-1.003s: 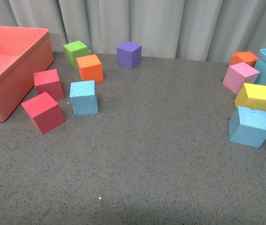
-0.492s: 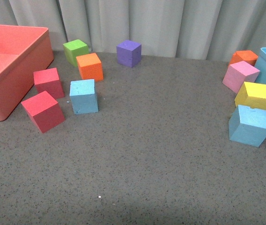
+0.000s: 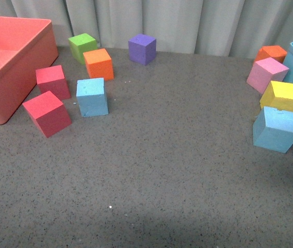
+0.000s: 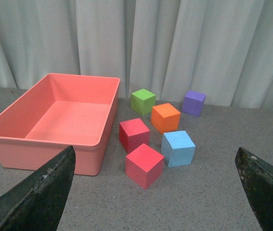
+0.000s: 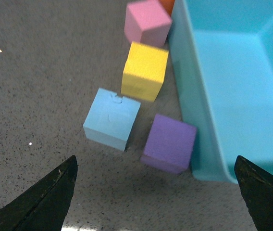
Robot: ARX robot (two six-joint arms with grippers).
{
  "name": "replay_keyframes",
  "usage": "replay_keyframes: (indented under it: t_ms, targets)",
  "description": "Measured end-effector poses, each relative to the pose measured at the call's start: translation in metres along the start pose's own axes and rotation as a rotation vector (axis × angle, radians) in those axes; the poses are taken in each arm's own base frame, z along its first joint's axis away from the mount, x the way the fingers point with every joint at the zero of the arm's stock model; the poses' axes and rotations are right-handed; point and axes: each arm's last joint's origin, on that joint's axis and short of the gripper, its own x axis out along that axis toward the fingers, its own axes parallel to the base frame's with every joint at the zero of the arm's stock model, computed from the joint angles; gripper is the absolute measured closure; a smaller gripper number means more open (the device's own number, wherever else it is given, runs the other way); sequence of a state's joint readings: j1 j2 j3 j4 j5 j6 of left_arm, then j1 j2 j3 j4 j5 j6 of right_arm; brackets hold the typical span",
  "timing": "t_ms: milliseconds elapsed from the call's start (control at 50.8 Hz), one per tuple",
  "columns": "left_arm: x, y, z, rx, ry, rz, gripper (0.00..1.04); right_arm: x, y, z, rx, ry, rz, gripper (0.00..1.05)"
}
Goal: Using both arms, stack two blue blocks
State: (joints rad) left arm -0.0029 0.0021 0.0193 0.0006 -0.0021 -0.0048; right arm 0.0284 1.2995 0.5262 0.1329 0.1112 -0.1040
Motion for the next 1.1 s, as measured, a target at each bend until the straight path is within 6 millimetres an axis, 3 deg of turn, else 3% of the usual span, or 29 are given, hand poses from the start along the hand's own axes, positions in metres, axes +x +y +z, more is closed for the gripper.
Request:
replay_keyframes:
  t_ms: [216,394,610,1102]
  targets:
    - [0.0,0.0,0.0,0.0,0.0,0.0,0.07,0.072,0.007,0.03,0.171,0.255,0.046,0.1]
    - [0.0,0.0,0.0,0.0,0.0,0.0,0.07,0.104,0.016,0.04,0.233,0.361,0.041,0.1]
    - [0.0,0.0,0.0,0.0,0.0,0.0,0.07,0.131,0.027,0.037,0.253,0.44,0.041,0.1]
    - [0.0,0.0,0.0,0.0,0.0,0.0,0.07,0.156,0.033,0.022,0.247,0.556,0.007,0.1]
